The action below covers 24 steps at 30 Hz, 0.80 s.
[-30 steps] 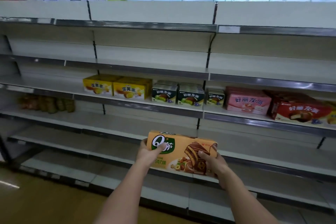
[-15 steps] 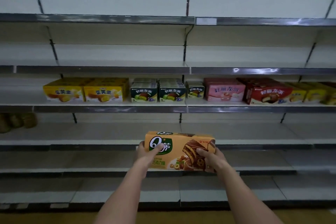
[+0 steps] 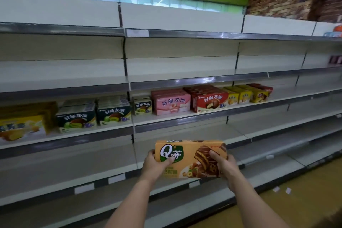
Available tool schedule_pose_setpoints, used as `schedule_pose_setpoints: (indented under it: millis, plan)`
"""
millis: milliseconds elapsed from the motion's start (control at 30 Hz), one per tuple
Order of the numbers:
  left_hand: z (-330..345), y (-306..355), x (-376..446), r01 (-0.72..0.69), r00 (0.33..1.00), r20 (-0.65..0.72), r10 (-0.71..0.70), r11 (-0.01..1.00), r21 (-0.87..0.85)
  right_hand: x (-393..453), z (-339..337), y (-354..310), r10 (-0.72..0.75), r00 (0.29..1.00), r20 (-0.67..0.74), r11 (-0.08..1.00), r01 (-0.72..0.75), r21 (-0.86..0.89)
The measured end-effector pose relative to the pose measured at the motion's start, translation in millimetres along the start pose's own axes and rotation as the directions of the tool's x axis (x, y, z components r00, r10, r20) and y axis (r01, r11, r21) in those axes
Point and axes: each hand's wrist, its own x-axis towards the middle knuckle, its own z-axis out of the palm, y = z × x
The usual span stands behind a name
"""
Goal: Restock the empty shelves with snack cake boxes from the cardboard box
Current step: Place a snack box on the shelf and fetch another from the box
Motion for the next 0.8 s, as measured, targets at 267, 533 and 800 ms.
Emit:
schedule_pose_setpoints:
  millis: [267, 533, 800]
  plan:
    - [104, 14, 45, -0.012, 0.994, 0.109, 0.009, 0.999, 0.032, 33, -74, 2, -0.035, 0.987, -0.157, 0.990, 0.057, 0.133]
    - [196, 37, 104, -0.056, 0.968, 0.248, 0.034, 0.995, 0.083, 79, -134, -5, 0.006, 0.952, -0.306, 0.998, 0.015, 0.067]
    - [267, 64, 216, -0.113, 0.928, 0.365, 0.074, 0.990, 0.089, 178, -155, -28, -0.011, 0.918, -0.397, 0.994, 0.053, 0.095]
